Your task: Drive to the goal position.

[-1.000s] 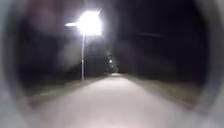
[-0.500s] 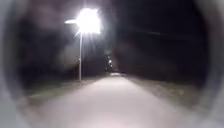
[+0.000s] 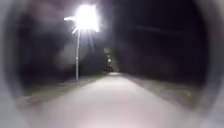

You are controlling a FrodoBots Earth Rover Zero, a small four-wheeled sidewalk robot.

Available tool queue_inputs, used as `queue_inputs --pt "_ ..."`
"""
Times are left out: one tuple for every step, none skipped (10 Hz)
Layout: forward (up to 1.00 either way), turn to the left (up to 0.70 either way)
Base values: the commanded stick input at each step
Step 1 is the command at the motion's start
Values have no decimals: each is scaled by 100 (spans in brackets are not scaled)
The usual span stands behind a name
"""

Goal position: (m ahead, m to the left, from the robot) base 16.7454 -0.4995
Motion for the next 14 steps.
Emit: queue_inputs --pt "70 0" --pt "70 0" --pt "70 0" --pt "70 0" --pt "70 0" --pt "70 0" --pt "70 0" --pt "70 0" --pt "70 0" --pt "70 0" --pt "70 0" --pt "70 0" --pt "70 0" --pt "70 0"
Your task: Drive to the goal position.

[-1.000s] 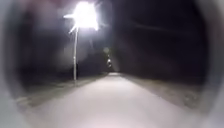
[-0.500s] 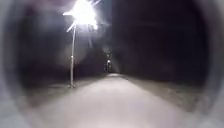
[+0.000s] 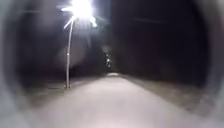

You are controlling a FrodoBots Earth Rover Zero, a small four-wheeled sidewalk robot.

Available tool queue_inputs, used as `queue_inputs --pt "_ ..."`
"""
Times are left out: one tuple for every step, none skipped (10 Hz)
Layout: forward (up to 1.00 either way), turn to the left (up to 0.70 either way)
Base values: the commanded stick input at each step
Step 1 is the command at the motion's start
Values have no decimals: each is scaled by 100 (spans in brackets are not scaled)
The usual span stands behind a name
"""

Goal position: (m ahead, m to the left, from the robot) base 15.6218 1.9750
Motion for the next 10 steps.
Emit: queue_inputs --pt "70 0" --pt "70 0" --pt "70 0" --pt "70 0" --pt "70 0" --pt "70 0" --pt "70 0" --pt "70 0" --pt "70 0" --pt "70 0"
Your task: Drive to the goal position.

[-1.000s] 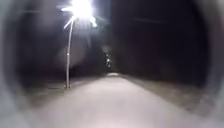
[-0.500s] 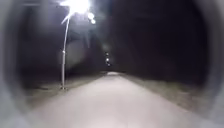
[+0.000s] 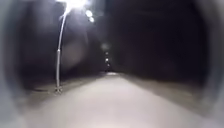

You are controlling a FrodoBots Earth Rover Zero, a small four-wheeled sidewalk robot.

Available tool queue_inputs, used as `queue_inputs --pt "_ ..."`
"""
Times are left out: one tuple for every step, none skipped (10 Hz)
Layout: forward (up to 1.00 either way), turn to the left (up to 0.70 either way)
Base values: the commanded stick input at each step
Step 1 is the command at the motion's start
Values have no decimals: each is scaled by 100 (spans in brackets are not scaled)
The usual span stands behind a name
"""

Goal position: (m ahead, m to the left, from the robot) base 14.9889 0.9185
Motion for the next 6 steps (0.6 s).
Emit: queue_inputs --pt "70 0" --pt "70 0" --pt "70 0" --pt "70 0" --pt "70 11" --pt "70 14"
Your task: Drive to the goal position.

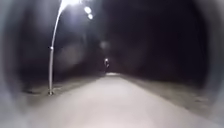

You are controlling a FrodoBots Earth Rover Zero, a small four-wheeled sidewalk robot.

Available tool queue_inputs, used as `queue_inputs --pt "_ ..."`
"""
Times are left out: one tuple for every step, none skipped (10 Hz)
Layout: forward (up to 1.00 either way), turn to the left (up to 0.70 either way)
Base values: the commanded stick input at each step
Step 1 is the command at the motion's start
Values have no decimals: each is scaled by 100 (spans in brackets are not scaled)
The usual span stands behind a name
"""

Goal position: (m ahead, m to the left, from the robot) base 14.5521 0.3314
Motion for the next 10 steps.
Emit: queue_inputs --pt "70 12" --pt "70 0" --pt "70 0" --pt "70 0" --pt "70 0" --pt "70 0" --pt "70 0" --pt "70 0" --pt "70 0" --pt "70 0"
